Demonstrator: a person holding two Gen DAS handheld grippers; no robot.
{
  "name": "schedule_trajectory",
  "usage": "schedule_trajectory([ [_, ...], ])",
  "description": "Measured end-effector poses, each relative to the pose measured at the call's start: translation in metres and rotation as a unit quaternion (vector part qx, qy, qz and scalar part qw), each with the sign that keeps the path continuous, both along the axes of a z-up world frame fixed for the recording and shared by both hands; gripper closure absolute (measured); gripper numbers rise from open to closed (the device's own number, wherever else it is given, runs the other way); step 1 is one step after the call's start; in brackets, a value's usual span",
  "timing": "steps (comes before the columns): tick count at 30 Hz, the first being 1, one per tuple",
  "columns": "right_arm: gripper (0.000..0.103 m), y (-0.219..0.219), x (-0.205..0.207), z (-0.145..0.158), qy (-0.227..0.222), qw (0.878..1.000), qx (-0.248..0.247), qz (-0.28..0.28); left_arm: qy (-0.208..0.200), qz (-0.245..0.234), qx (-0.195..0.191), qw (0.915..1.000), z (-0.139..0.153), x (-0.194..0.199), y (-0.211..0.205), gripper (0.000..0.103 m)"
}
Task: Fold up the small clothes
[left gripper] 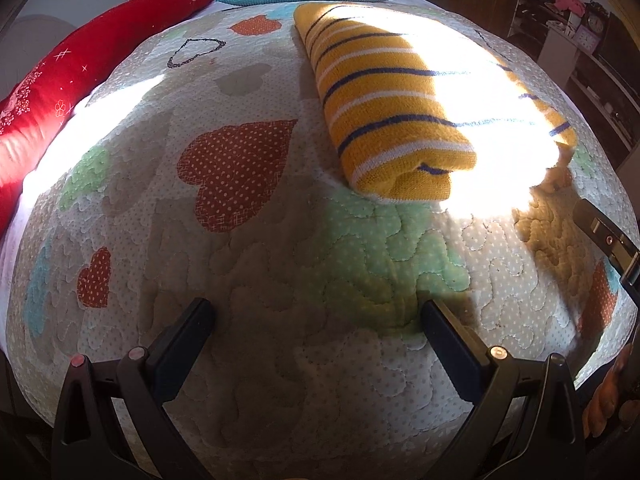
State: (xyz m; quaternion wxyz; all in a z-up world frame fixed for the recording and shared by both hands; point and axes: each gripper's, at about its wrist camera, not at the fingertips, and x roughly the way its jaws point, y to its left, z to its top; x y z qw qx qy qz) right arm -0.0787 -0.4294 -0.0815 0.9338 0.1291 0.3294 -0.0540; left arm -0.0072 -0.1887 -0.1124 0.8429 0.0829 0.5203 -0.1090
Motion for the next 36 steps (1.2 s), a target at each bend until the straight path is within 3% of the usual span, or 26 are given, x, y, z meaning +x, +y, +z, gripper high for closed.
schedule_trajectory([
  [18, 0.030, 0.004, -0.005, 0.006, -0.011, 1.000, 0.001, 0.004, 0.008, 0.000, -0.011, 0.9999, -0.007, 0.013, 0.002, 0.000],
  [26, 0.029, -0.007, -0.016, 0.016, -0.025, 1.000, -0.001, -0.009, -0.025, 0.017, -0.056, 0.9980, 0.024, 0.000, 0.008, 0.000],
  [30, 0.028, -0.008, -0.017, 0.016, -0.023, 1.000, 0.002, -0.013, -0.057, 0.009, -0.055, 0.9968, 0.042, -0.011, 0.007, 0.000],
  [36, 0.028, 0.000, -0.014, 0.016, -0.021, 1.000, -0.005, -0.001, -0.064, 0.001, -0.050, 0.9967, 0.050, -0.017, 0.003, 0.000],
])
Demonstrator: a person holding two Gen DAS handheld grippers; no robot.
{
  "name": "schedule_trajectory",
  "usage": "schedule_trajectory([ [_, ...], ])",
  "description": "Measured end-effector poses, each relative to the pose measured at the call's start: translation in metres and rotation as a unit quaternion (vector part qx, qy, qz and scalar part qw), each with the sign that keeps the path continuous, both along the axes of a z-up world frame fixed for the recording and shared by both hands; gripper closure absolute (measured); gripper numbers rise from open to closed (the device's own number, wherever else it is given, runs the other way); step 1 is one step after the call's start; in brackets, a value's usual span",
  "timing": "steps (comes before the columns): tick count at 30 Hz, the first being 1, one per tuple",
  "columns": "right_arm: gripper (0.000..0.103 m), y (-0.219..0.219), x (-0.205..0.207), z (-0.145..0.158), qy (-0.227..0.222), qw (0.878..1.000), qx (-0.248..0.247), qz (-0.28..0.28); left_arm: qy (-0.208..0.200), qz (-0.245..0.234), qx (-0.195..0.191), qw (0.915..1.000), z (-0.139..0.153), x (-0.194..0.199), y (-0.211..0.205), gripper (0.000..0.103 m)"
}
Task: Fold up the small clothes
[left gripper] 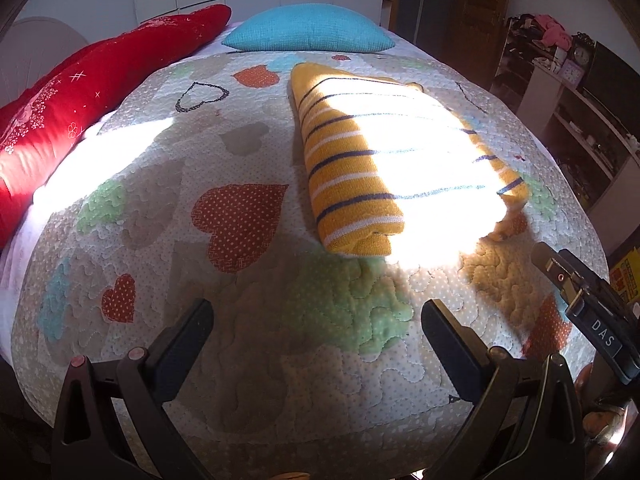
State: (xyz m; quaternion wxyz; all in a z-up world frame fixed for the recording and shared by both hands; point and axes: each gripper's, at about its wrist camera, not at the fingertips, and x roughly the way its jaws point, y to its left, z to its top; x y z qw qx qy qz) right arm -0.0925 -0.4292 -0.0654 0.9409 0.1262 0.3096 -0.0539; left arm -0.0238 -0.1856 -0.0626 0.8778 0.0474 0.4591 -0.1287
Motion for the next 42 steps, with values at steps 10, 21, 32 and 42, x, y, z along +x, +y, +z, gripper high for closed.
schedule_trajectory([
  [10, 0.027, 0.009, 0.005, -0.001, 0.004, 1.000, -0.018, 0.012, 0.015, 0.004, 0.006, 0.9999, -0.007, -0.001, 0.000, 0.000],
  [21, 0.027, 0.010, 0.007, -0.003, 0.008, 1.000, -0.018, 0.013, 0.029, -0.004, 0.003, 0.9996, -0.014, -0.001, -0.002, 0.000],
  [32, 0.027, 0.011, 0.008, -0.006, 0.010, 1.000, -0.018, 0.015, 0.035, -0.010, -0.002, 0.9993, -0.015, -0.002, -0.003, 0.000],
  [42, 0.026, 0.013, 0.008, -0.007, 0.012, 1.000, -0.021, 0.018, 0.047, -0.010, -0.009, 0.9988, -0.020, 0.000, -0.002, 0.000],
])
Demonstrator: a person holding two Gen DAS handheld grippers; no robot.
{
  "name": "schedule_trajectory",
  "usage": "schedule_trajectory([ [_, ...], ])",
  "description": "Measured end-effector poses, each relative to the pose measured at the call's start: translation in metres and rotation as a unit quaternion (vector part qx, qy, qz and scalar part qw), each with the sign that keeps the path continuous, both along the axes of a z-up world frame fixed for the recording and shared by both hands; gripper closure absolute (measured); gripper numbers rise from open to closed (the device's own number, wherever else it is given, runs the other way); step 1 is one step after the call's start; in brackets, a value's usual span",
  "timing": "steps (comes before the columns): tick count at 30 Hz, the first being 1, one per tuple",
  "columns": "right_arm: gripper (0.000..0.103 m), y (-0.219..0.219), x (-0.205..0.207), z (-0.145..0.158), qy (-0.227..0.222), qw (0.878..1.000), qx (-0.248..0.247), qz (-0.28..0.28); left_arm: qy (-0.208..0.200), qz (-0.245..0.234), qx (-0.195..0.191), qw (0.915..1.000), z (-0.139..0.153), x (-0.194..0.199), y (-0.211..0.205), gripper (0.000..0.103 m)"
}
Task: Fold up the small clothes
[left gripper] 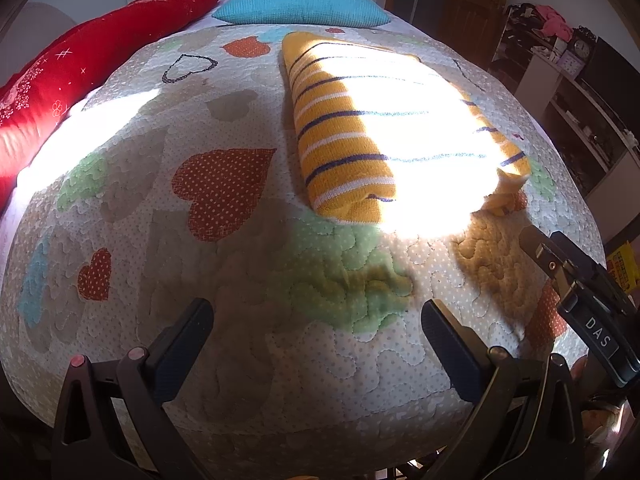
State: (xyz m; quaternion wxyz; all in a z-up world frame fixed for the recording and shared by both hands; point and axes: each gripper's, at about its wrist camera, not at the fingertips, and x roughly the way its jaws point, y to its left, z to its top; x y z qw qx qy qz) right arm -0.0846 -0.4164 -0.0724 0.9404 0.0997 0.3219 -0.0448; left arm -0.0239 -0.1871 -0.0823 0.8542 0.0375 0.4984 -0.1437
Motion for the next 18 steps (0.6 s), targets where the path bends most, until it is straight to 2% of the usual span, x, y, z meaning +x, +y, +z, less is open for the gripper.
schedule_trajectory([
  [18, 0.026, 0.0069, 0.0065, 0.0023, -0.001, 1.000, -0.004, 0.008, 0.014, -0.005, -0.011, 0.9998, -0.0054, 0.0017, -0.0009, 0.000],
])
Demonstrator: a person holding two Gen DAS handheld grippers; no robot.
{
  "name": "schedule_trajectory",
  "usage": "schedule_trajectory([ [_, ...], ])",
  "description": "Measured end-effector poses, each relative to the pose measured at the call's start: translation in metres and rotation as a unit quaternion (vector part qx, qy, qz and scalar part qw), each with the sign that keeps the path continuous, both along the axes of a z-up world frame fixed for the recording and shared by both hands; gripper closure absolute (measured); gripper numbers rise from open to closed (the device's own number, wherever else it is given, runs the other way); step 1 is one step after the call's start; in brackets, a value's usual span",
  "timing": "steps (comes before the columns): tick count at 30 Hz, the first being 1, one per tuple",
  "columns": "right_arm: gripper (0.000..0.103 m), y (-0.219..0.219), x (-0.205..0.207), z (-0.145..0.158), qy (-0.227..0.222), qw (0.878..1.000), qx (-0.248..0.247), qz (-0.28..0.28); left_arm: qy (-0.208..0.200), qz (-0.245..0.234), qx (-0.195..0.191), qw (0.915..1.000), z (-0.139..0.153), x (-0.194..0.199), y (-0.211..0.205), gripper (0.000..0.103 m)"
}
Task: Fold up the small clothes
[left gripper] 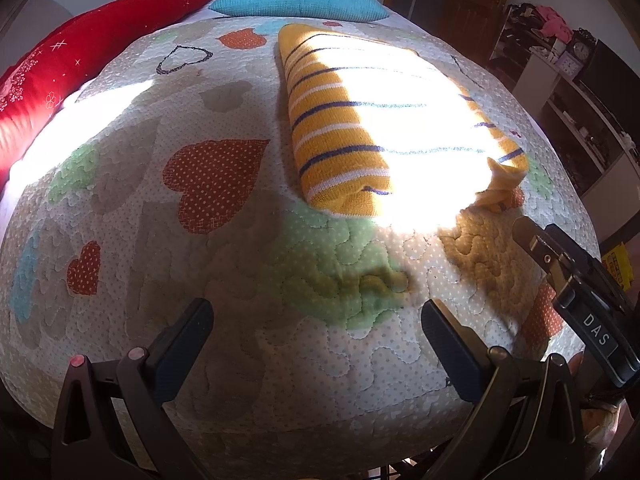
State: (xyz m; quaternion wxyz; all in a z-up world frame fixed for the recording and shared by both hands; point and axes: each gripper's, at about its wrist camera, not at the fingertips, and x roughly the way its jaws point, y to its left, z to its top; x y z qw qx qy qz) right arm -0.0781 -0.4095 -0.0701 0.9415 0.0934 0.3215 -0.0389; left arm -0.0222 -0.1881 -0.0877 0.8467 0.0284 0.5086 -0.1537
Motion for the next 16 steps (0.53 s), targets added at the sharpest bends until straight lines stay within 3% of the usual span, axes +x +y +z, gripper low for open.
schedule_trajectory([
  [16, 0.025, 0.003, 0.014, 0.010, -0.002, 1.000, -0.015, 0.006, -0.007, -0.031, -0.024, 0.9992, 0.010, 0.011, -0.014, 0.000],
])
